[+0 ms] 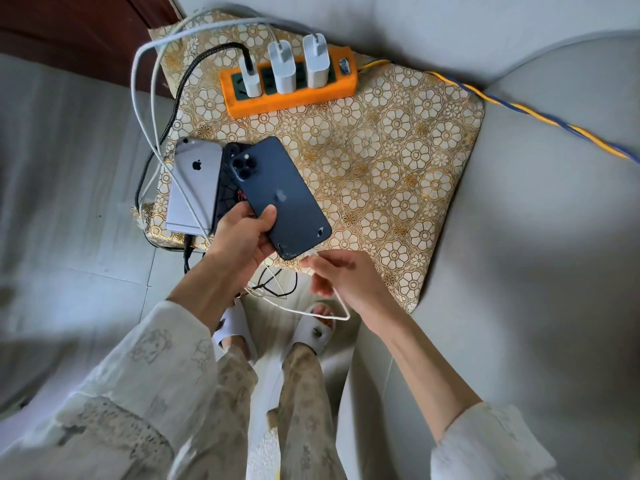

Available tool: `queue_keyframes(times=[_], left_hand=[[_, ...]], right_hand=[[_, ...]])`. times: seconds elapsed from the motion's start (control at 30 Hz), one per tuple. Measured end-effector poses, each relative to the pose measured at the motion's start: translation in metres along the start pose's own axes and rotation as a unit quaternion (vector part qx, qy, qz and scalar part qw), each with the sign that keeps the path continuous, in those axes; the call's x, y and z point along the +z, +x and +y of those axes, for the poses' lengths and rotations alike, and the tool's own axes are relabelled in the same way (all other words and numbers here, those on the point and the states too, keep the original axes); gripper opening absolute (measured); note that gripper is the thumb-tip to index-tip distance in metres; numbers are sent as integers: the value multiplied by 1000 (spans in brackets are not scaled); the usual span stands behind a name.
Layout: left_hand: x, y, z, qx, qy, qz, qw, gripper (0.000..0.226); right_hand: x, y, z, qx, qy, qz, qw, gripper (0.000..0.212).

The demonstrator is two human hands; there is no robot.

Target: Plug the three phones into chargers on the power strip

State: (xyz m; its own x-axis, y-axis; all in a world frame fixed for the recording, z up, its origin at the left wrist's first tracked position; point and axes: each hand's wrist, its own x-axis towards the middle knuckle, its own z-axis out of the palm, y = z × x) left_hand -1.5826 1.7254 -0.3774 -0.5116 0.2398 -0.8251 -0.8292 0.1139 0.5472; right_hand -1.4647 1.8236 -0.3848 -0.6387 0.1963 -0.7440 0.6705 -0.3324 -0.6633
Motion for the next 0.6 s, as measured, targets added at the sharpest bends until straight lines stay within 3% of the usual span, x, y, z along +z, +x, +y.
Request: queue_keyframes(times=[0.17, 0.43, 0.47, 0.53, 0.6], left_hand=[[-11, 4, 2, 5, 116, -15, 993, 25], [-10, 11, -2, 65, 278, -58, 957, 21], [-13, 14, -3, 103, 342, -28, 934, 22], [-24, 20, -3, 208, 501, 64, 838, 29], [-39, 25, -4, 273, 587, 104, 755, 41]], right_hand=[[-14, 7, -5, 18, 25, 32, 999, 23], [-3, 26, -13, 43, 61, 73, 995, 13], [-2, 30, -12, 50, 54, 82, 994, 15], [-3, 38, -11, 60, 53, 110, 991, 20], [-4, 46, -10, 73, 64, 146, 985, 23]])
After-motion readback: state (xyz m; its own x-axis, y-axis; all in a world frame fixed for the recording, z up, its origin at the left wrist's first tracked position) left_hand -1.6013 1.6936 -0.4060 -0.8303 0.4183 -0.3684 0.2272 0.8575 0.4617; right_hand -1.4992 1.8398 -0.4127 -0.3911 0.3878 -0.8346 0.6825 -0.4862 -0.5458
